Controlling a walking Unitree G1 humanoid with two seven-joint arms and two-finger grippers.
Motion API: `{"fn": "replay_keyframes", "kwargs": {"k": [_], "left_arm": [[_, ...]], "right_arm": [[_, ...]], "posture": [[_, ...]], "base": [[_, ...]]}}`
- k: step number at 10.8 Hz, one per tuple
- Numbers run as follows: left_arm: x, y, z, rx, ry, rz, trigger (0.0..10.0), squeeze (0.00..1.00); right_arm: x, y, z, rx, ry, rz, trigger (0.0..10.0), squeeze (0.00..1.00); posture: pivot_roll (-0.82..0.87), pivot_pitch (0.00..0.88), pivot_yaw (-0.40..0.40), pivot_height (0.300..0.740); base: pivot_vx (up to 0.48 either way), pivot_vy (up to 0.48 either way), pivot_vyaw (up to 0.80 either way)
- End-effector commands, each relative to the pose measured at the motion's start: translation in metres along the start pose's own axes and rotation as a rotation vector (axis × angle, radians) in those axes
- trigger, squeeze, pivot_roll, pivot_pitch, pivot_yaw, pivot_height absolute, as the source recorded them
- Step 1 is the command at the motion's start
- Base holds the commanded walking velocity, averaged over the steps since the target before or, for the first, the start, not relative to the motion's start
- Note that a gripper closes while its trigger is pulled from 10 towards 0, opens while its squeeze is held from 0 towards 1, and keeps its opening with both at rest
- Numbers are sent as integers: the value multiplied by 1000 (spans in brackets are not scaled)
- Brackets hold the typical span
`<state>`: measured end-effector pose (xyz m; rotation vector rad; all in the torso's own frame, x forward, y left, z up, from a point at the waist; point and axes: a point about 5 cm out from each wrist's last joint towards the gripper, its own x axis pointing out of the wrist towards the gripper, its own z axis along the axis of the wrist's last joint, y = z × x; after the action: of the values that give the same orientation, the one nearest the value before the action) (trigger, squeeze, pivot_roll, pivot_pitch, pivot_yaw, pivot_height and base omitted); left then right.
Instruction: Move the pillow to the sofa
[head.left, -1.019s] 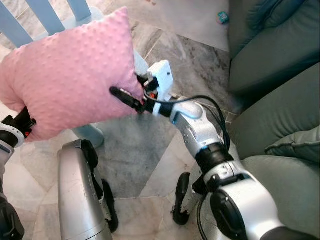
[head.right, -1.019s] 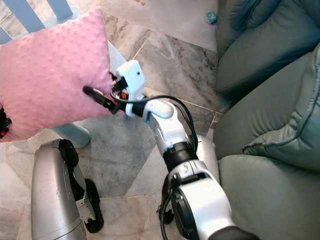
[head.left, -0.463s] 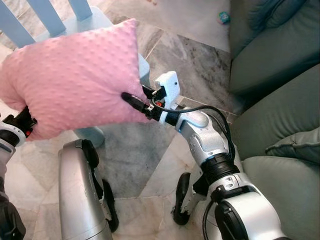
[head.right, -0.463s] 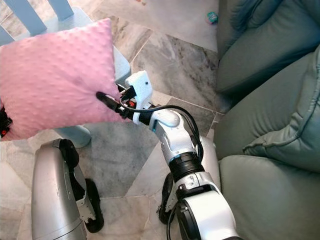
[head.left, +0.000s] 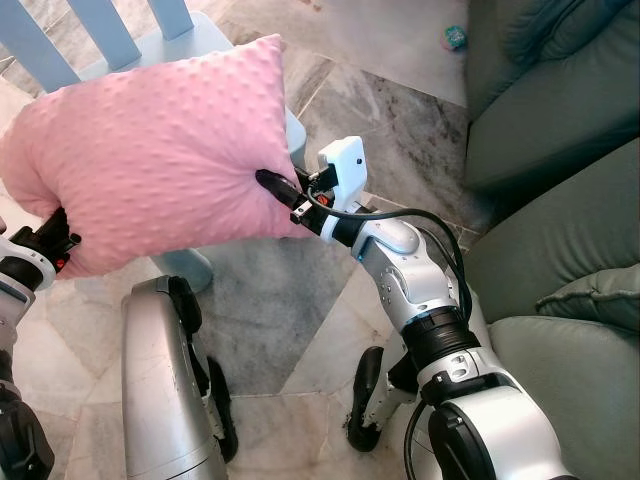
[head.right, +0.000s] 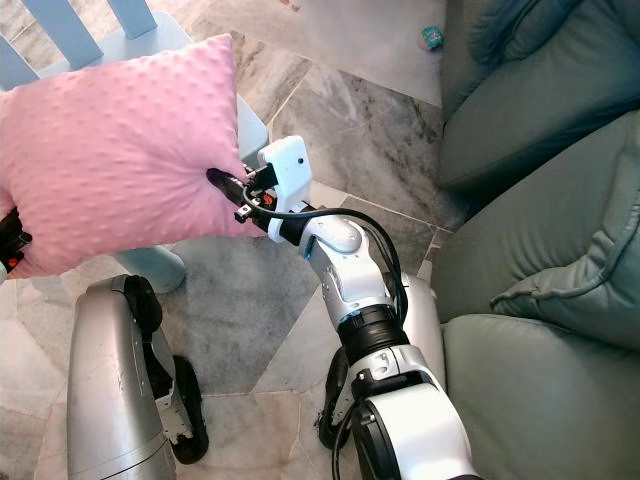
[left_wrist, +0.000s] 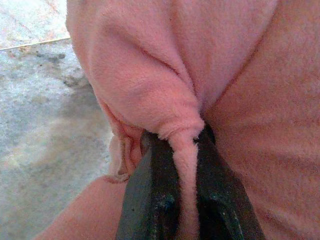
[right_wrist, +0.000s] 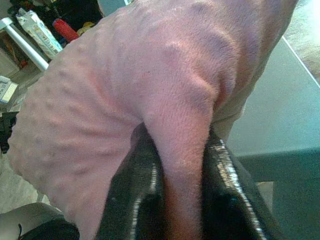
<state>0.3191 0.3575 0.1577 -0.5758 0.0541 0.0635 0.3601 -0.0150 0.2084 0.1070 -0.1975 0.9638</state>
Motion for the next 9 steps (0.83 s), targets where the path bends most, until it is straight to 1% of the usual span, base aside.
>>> {"fn": "replay_keyframes", "kwargs": {"k": [1,8,9], "left_arm": [[-3,6,-13,1,56,21,0,0],[-3,6,-13,1,56,21,0,0],[1,0,-6,52,16,16,0,0]], "right_arm": [[-4,0,-6,33,3,-15,0,0],[-4,0,-6,33,3,-15,0,0],[-5,1,-5,40,-11,-25,0,0]], "posture": [[41,503,-68,413],[41,503,-68,413],[40,502,-66,413]], "base": [[0,0,0],[0,0,0],[0,0,0]]}}
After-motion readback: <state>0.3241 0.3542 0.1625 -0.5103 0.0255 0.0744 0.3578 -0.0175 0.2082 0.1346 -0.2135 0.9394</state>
